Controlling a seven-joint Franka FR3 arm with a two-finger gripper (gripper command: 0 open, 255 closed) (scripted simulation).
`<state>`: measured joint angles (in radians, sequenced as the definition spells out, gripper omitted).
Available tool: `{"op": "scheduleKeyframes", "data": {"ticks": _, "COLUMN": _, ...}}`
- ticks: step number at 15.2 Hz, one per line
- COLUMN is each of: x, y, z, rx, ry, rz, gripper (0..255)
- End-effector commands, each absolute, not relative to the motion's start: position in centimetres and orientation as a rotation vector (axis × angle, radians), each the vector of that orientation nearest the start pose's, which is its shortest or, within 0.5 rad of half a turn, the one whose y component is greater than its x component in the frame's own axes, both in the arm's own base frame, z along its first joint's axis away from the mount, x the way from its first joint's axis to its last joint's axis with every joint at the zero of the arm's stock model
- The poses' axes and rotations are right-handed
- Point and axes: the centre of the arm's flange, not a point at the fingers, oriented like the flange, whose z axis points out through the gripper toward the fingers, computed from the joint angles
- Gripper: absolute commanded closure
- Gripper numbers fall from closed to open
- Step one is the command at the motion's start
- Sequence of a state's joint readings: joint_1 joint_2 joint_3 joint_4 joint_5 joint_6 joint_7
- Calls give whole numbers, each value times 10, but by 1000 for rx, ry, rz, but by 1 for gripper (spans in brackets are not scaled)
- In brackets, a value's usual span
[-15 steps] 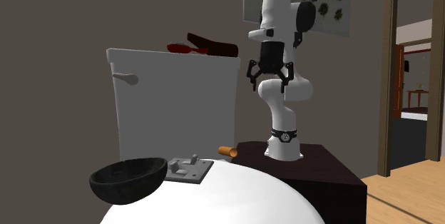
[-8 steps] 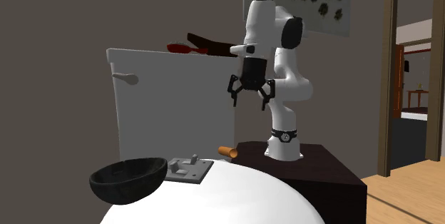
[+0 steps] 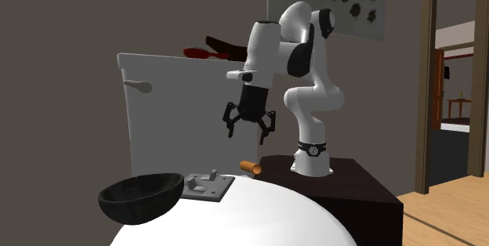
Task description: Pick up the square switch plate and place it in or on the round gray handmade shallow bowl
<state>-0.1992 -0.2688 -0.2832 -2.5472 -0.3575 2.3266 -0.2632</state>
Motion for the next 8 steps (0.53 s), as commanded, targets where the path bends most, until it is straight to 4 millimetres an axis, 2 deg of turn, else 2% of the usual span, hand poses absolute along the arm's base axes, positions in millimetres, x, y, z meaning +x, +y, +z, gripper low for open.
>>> {"op": "scheduleKeyframes", "data": {"ticks": 1, "x": 391, "y": -224, "z": 350, "rx": -3353, "ry": -40, "rz": 28, "gripper": 0}}
{"op": "scheduleKeyframes", "data": {"ticks": 6, "x": 410, "y": -270, "z": 314, "rx": -3392, "ry": -12, "rz": 0, "gripper": 0}}
{"op": "scheduleKeyframes", "data": {"ticks": 8, "x": 413, "y": -279, "z": 304, "rx": -3399, "ry": -8, "rz": -5, "gripper": 0}}
